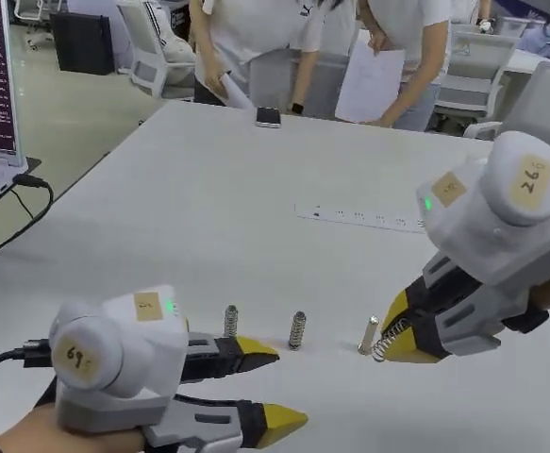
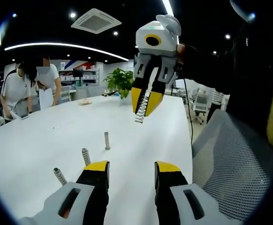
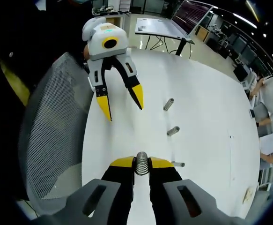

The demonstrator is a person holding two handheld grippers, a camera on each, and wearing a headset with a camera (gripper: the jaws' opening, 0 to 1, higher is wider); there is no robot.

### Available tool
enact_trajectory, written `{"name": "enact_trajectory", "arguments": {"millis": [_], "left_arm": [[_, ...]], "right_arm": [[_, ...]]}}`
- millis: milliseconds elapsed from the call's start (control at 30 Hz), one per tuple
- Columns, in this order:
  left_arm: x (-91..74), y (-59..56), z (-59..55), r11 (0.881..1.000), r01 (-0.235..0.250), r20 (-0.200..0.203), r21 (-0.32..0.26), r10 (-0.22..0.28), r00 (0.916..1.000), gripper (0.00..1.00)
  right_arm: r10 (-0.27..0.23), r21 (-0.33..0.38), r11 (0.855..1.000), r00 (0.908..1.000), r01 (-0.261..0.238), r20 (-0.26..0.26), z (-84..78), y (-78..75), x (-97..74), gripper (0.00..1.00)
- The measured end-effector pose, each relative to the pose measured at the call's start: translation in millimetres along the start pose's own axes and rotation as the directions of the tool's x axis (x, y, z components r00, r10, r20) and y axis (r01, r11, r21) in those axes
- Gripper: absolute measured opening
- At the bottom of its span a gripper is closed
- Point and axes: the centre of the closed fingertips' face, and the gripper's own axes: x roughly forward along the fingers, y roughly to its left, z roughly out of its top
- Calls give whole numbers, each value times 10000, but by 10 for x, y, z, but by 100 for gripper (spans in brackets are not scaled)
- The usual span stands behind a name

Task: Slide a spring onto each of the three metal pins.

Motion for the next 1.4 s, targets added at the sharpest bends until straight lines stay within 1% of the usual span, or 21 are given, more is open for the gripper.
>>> {"name": "enact_trajectory", "arguments": {"millis": [233,300,467,700,833,967,1067,1100,1133,1267,1400], "left_arm": [[-124,24,-30,9992,-266,124,-292,269,9996,41],[-163,52,-50,9984,-463,104,-331,467,9989,43],[-255,101,-38,9959,-756,278,-493,771,9966,46],[-335,89,-61,9939,-897,322,-646,919,9952,50],[-358,73,-56,9930,-952,366,-700,979,9945,52],[-377,69,-49,9928,-1014,405,-636,1041,9937,54],[-370,55,-57,9932,-986,398,-624,1012,9941,55],[-368,52,-57,9932,-977,397,-626,1002,9942,55],[-356,40,-60,9939,-936,373,-584,959,9947,55],[-342,23,-56,9948,-879,345,-515,897,9954,56],[-326,8,-65,9956,-835,295,-435,848,9960,58]], "right_arm": [[-154,151,9998,9999,155,-75,-71,-95,-43,9],[-185,229,9996,9998,187,-97,-93,-131,-49,9],[-298,382,9988,9994,304,-163,-135,-216,-43,9],[-393,731,9965,9992,401,-116,-163,-339,-38,9],[-541,714,9958,9979,566,-358,-216,-430,-33,9],[-674,775,9945,9968,705,-422,-231,-527,-37,9],[-773,855,9930,9957,815,-519,-252,-628,-12,9],[-779,849,9930,9955,822,-536,-256,-639,-7,9],[-760,864,9929,9950,815,-650,-279,-679,22,9],[-695,764,9940,9914,783,-1112,-343,-757,96,9],[-540,715,9954,9906,633,-1258,-349,-800,167,9]]}}
